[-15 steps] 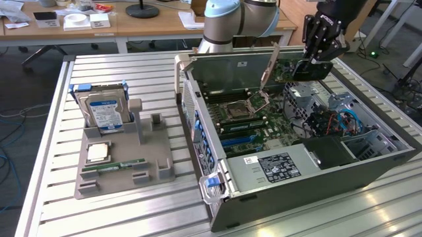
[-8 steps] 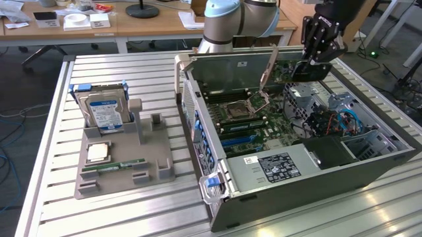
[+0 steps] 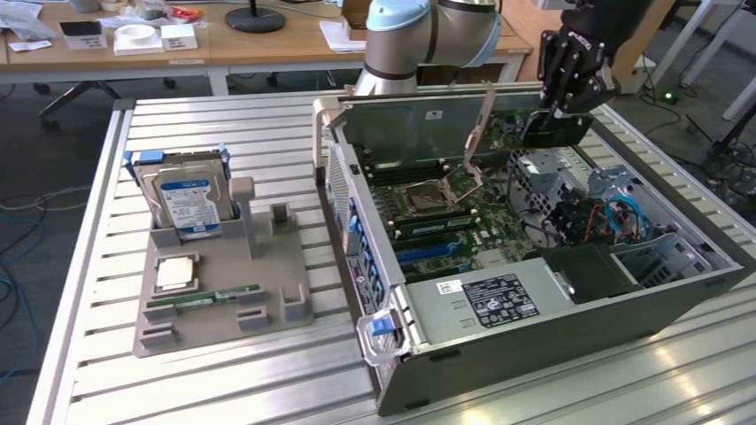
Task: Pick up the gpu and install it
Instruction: 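Insert the gpu into the slot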
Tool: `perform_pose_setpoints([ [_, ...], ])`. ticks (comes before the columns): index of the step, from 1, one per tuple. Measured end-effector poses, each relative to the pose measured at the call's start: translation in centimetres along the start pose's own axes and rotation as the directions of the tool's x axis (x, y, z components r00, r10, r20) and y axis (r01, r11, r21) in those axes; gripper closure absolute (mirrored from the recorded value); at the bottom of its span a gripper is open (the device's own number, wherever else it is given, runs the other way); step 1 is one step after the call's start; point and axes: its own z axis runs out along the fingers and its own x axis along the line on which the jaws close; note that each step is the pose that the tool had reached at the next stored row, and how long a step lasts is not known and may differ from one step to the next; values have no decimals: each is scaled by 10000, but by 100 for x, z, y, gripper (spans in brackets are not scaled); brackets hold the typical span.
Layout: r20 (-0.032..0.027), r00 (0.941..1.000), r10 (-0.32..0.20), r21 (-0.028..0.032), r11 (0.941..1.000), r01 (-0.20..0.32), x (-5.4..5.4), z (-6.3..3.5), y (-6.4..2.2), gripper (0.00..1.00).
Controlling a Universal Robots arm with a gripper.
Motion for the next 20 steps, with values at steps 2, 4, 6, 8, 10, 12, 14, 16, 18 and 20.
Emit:
perform_pose_setpoints([
  [2, 0, 10000, -9, 36, 10000, 9, 2, 13, 14, 73],
  [4, 8, 10000, -19, 77, 10000, 19, 4, 29, 28, 73],
  [6, 6, 10000, -23, 80, 10000, 23, 5, 30, 29, 73],
  [8, 8, 10000, -22, 80, 10000, 22, 5, 31, 30, 73],
  [10, 8, 10000, -23, 80, 10000, 23, 5, 32, 30, 73],
  [12, 11, 10000, -24, 81, 10000, 24, 5, 37, 30, 73],
  [14, 8, 10000, -25, 85, 10000, 25, 6, 43, 32, 73],
  [16, 9, 10000, -30, 91, 10000, 30, 6, 50, 33, 73],
  [18, 7, 10000, -32, 91, 10000, 32, 6, 51, 33, 73],
  [20, 9, 10000, -31, 92, 10000, 31, 5, 52, 34, 73],
])
